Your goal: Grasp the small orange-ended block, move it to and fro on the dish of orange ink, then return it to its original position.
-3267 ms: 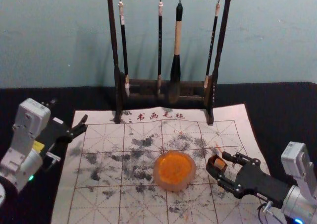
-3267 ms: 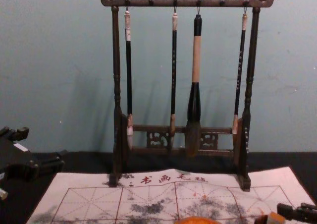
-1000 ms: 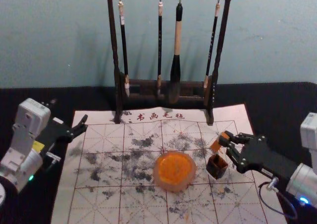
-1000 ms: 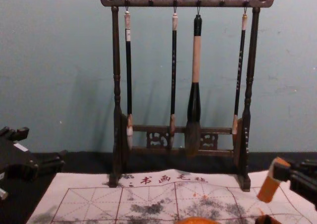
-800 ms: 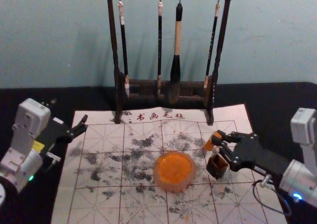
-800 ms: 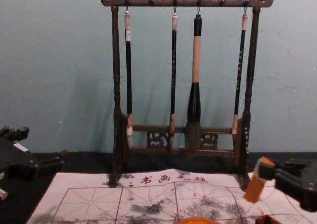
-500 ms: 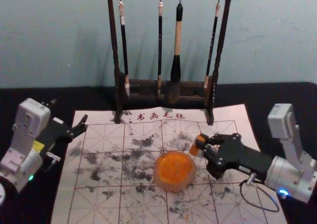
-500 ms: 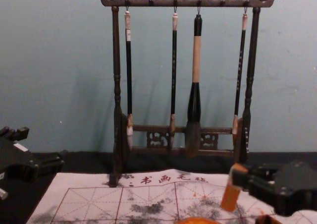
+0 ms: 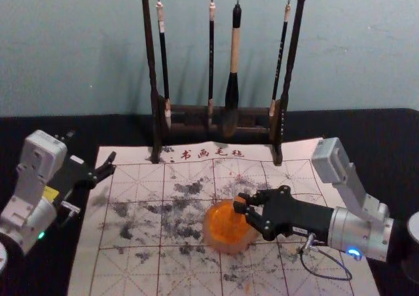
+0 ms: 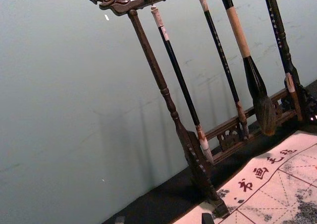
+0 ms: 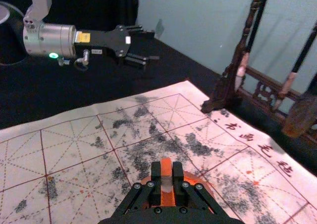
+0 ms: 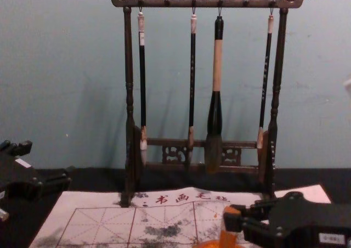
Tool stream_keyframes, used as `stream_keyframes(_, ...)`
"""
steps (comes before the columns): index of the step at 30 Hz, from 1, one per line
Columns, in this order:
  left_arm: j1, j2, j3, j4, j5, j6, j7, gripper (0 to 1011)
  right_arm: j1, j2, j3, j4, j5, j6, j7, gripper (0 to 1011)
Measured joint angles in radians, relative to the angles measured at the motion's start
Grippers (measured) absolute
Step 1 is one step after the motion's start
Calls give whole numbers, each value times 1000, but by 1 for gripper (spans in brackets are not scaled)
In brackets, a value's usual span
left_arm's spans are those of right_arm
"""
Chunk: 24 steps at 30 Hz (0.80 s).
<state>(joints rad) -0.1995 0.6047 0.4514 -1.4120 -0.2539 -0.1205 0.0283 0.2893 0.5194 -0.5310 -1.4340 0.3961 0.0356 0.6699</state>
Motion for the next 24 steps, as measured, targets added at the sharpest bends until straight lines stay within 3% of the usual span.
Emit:
stream_keyframes(13,0,0,0,0,0,0,0,1001,54,-17,-65,28,-46,38,-15,92)
stream_keyframes(24,0,0,0,0,0,0,0,1001,85,-42,-83,62,-67,58,-31,92)
